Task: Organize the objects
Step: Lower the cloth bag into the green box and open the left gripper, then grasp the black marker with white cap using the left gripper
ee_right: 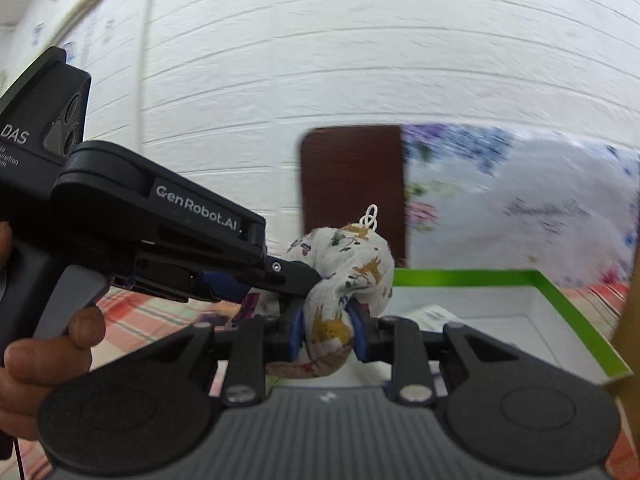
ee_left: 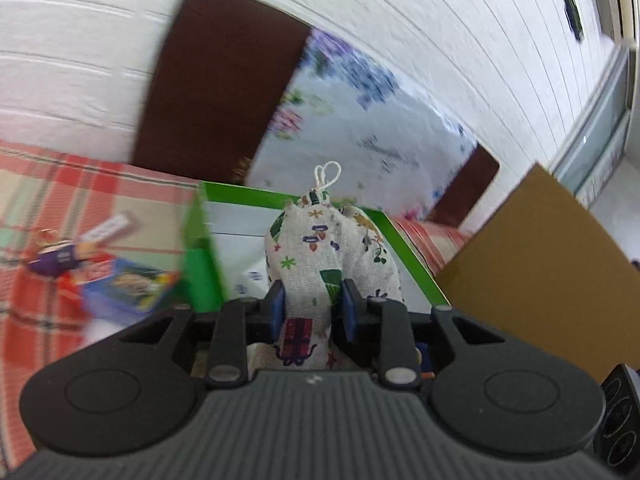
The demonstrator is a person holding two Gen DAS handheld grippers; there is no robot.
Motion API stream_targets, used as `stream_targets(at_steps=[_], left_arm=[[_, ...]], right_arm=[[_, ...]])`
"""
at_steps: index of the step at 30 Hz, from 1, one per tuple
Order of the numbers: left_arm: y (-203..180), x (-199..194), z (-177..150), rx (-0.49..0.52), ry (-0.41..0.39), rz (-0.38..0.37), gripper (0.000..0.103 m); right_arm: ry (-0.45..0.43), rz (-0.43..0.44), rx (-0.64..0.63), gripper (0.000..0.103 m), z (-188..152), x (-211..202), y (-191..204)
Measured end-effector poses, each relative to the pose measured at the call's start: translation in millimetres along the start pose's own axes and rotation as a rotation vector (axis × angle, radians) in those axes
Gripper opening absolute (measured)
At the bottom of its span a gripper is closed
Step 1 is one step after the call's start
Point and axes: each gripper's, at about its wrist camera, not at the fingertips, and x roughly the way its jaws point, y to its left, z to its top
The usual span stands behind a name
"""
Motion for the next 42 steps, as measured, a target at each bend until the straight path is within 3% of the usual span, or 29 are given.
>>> stream_targets(at_steps=[5, 6, 7, 8, 13, 21, 32, 37, 42], left_arm=[[-31.2, 51.1, 4.4, 0.068, 0.073, 0.003, 0.031], [-37.6, 60.5, 4.2, 0.09, 0.085, 0.027, 0.034], [-42.5, 67.4, 3.2, 0.116, 0.089, 0.058, 0.035], [-48.7, 72.0, 2.5, 0.146, 0.089, 0.088, 0.035], [-61.7, 73.3, -6.1, 0.255, 0.081, 0.171, 0.039], [-64.5, 47.9, -13.5, 0.291, 0.058, 0.288, 0.042], [-59.2, -14.9, -32.0, 0.33, 0.0, 0.436, 0.043], [-17.4, -58.4, -46.4, 0.229, -0.022, 0.474, 0.043], [50.7, -94.9, -66.2, 0.049, 0.03, 0.529, 0.041]], right_arm=[[0.02, -0.085, 0.068, 0.027, -8.7, 7.5, -50.8], [0.034, -0.116, 0.063, 0.036, -10.4, 12.7, -56.7], [0.047, -0.161, 0.053, 0.053, -12.5, 19.1, -61.2], [0.048, -0.217, 0.055, 0.057, -16.5, 21.6, -66.9], [0.0, -0.236, 0.128, 0.056, -23.1, 12.3, -84.6], [-0.007, -0.193, 0.147, 0.055, -23.7, -2.5, -69.7], [-0.018, -0.106, 0.07, 0.055, -18.2, -35.1, -17.7], [0.017, -0.009, 0.012, 0.055, -26.7, -45.7, 17.7], [0.125, 0.098, -0.06, 0.055, -48.0, -35.1, 59.1]])
